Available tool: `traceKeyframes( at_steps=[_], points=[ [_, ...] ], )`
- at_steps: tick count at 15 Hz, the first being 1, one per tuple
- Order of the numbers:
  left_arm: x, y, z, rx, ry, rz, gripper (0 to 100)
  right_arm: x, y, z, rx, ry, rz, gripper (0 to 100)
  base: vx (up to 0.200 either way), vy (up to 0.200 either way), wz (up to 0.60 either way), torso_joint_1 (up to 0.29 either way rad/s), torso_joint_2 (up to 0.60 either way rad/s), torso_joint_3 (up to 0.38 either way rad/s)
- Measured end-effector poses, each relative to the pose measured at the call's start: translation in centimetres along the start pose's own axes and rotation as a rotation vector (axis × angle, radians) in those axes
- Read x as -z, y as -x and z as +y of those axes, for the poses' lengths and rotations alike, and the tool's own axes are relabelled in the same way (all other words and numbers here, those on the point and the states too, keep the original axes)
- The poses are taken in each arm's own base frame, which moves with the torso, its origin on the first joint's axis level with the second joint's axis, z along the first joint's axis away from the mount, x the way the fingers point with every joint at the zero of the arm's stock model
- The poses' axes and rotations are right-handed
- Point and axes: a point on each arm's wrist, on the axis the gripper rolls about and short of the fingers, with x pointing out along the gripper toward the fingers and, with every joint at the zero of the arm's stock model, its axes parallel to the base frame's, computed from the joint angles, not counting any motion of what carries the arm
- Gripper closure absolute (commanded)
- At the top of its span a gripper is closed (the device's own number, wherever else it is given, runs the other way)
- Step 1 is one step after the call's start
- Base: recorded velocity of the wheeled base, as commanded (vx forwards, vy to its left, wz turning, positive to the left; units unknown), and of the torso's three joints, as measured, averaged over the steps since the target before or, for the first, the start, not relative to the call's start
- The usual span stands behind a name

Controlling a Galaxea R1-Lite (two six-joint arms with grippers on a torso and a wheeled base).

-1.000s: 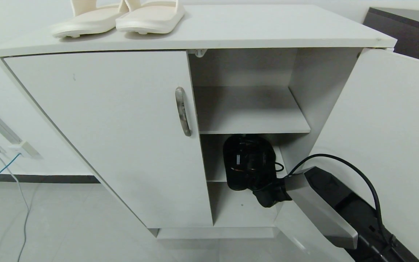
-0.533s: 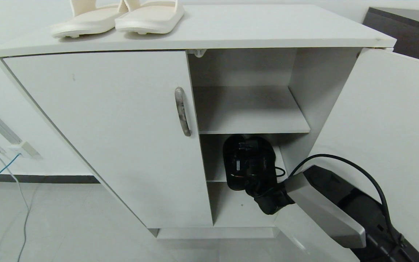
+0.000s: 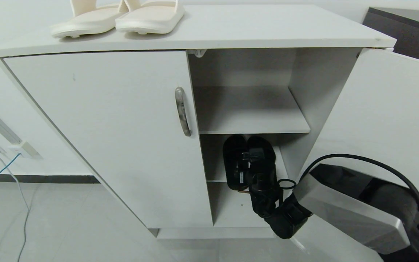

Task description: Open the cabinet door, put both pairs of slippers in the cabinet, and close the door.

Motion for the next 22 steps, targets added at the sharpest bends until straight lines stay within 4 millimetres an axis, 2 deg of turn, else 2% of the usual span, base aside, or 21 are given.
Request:
traceKeyframes(
  at_steps=[4,7,13,22],
  points=[
    [0.0,0.0,0.0,0.001,0.000,0.000,100,-0.8,5.2,-1.2,-0.051,0.015,0.014,0,0.000,0.000,0.00,0.000,0.00,0.000],
    [0.0,0.0,0.0,0.002,0.000,0.000,100,-1.4,7.8,-1.7,-0.085,-0.003,-0.011,0,0.000,0.000,0.00,0.000,0.00,0.000],
    [0.0,0.0,0.0,0.004,0.000,0.000,100,-1.9,8.9,-2.4,-0.091,0.006,-0.003,0,-0.200,0.000,0.00,0.003,0.00,0.002],
    [0.0,0.0,0.0,0.004,-0.002,0.000,100,-2.1,9.1,-2.5,-0.092,0.006,-0.003,0,0.000,0.000,0.00,0.000,0.00,0.000]
  ],
)
